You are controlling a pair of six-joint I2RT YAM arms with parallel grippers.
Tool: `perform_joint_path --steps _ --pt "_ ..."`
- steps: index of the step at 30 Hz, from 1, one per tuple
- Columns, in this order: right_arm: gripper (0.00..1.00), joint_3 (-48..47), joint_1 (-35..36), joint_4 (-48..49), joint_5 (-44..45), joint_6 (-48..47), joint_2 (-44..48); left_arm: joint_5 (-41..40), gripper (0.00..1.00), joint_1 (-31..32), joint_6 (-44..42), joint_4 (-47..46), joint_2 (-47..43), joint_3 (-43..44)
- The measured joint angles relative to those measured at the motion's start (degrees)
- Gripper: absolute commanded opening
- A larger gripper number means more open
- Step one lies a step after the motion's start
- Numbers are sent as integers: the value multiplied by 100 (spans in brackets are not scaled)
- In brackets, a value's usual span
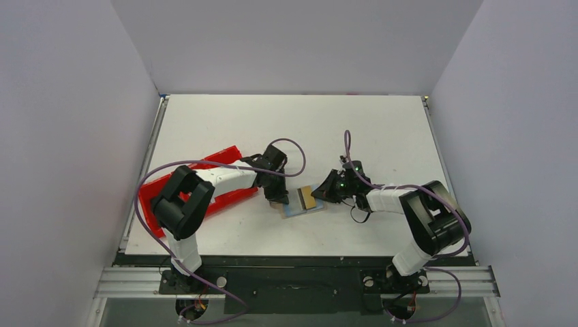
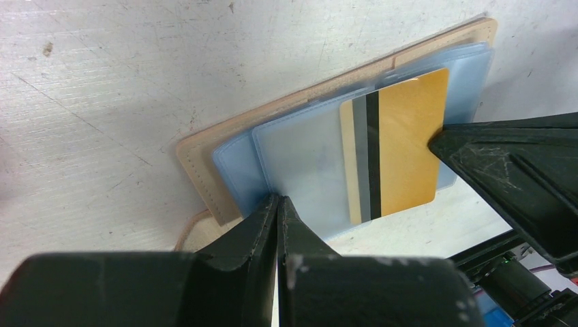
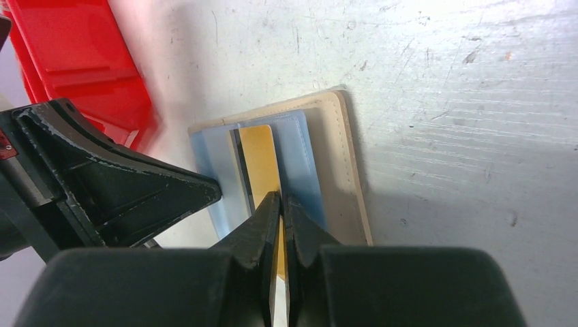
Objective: Take the credit cards out of the card holder
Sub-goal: Remove the credit card from the card holder.
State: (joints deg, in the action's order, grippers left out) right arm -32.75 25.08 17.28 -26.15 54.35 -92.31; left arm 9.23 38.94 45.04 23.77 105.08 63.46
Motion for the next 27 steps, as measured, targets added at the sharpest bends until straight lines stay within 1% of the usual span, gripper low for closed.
perform_joint_path --steps 12,21,23,25,26,27 --pt "0 7 -120 -223 0 -129 269 -39 0 0 -22 83 0 61" --pt "0 9 -225 -435 15 -227 490 -328 0 -17 -96 278 0 197" --pt "0 9 -225 -463 15 -232 509 -354 2 -33 -122 328 0 227" --pt "0 9 -225 -474 11 -232 533 -363 8 -50 -136 367 0 251" --pt "0 9 -225 -487 11 -229 555 -363 13 -57 -144 382 0 262" --pt "0 9 -225 -501 7 -229 579 -358 16 -68 -153 407 0 284"
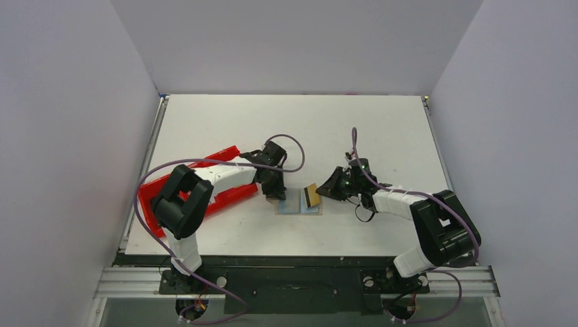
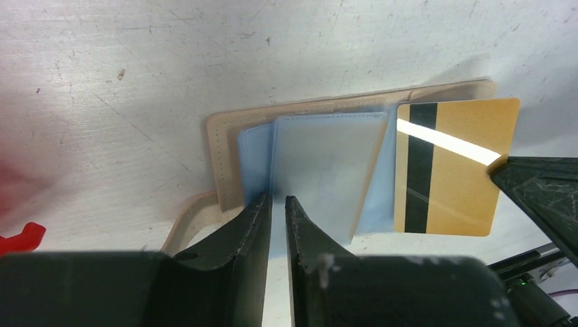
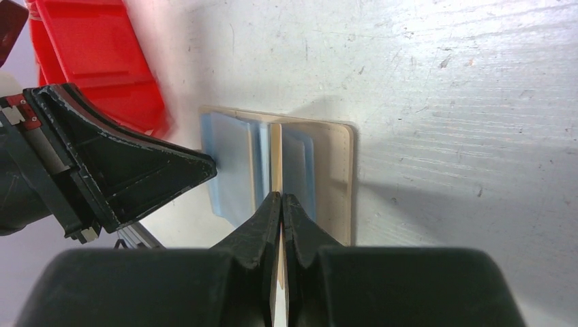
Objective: Take the credit cards out of the card holder
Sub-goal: Remove the credit card from the card holder, then place the credit card in the storage box.
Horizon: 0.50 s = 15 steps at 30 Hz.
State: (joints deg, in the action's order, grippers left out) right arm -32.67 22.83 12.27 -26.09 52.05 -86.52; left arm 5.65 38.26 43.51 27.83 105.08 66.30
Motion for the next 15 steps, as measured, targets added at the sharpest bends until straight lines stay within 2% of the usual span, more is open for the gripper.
perform_joint_path --steps 1,3,9,15 --pt "0 0 -2 0 -13 2 26 2 26 -2 -17 15 -2 24" --pt "0 0 -2 -7 -33 11 72 39 33 -13 -31 44 -22 72" --pt "0 -2 -2 -7 -133 127 214 417 38 -170 -7 28 -411 164" --pt "0 -76 -2 13 -289 341 297 1373 41 -697 271 -621 -988 0"
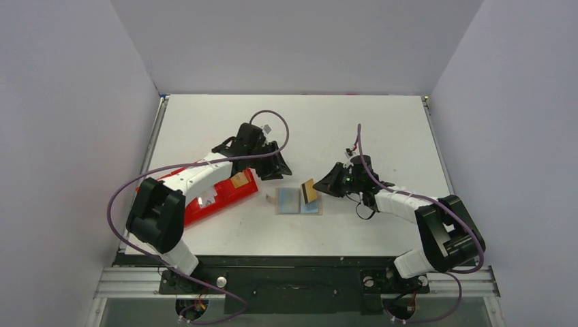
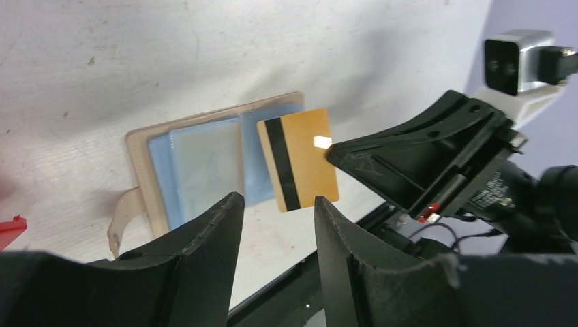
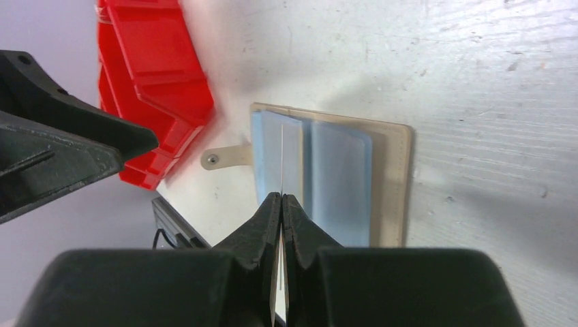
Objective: Take the credit cards out of the card holder
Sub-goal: Place the credit card in the storage box.
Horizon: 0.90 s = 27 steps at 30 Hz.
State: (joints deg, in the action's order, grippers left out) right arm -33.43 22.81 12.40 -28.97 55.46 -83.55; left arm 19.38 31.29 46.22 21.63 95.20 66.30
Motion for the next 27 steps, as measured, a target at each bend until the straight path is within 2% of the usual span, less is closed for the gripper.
perform_joint_path --steps 11,27 --pt "0 -131 0 544 -369 903 232 1375 44 -439 732 -1338 -188 -826" --pt "0 -223 0 1641 -608 2028 308 2166 44 -562 1480 -2686 -372 -1180"
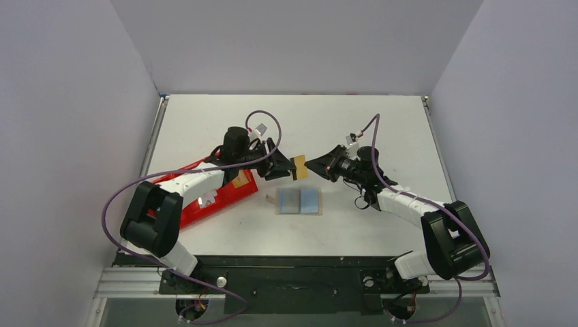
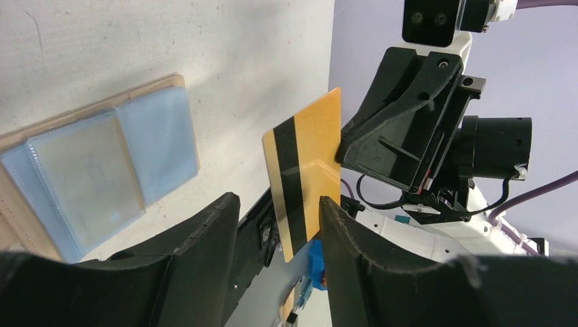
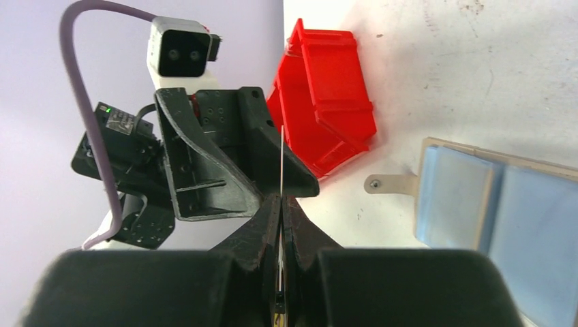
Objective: Take the credit cards out of the card holder
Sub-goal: Place the credit card in the storage box.
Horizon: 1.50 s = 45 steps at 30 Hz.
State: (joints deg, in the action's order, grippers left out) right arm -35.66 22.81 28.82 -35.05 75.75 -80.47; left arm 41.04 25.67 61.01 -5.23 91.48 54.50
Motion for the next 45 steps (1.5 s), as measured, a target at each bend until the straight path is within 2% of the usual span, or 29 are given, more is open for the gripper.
perform_joint_path --steps 4,7,9,14,17,19,20,21,23,32,38,45 --pt "0 0 13 142 -28 98 0 61 44 0 120 -186 0 -66" --pt "0 0 44 164 -37 138 0 122 38 0 245 -361 0 -114" --pt "0 0 70 166 -37 149 0 168 30 0 356 -511 0 -155" --pt "0 0 168 195 -31 140 0 295 0 0 621 -861 0 -236" --pt "2 0 175 63 -7 57 -4 404 0 -17 741 -1071 0 -262" --pt "26 -22 201 -22 28 -33 -4 415 0 -22 758 -1132 -4 -267" --pt "46 -70 212 -107 33 -96 -4 415 0 -24 769 -1143 -4 -286" --pt "58 -129 240 -201 37 -164 -4 409 0 -28 772 -1147 -4 -306" --pt "65 -306 326 -472 74 -372 -4 391 0 -28 772 -1128 -4 -345" --pt "67 -960 468 -2085 667 -1482 319 -26 0 -105 295 -382 -337 -356" --pt "67 -1110 466 -2778 1016 -1950 426 -831 0 -560 -492 1051 -935 -299" --pt "66 -1117 466 -3237 1084 -2249 424 -2594 0 -1038 -1467 3104 -1360 249"
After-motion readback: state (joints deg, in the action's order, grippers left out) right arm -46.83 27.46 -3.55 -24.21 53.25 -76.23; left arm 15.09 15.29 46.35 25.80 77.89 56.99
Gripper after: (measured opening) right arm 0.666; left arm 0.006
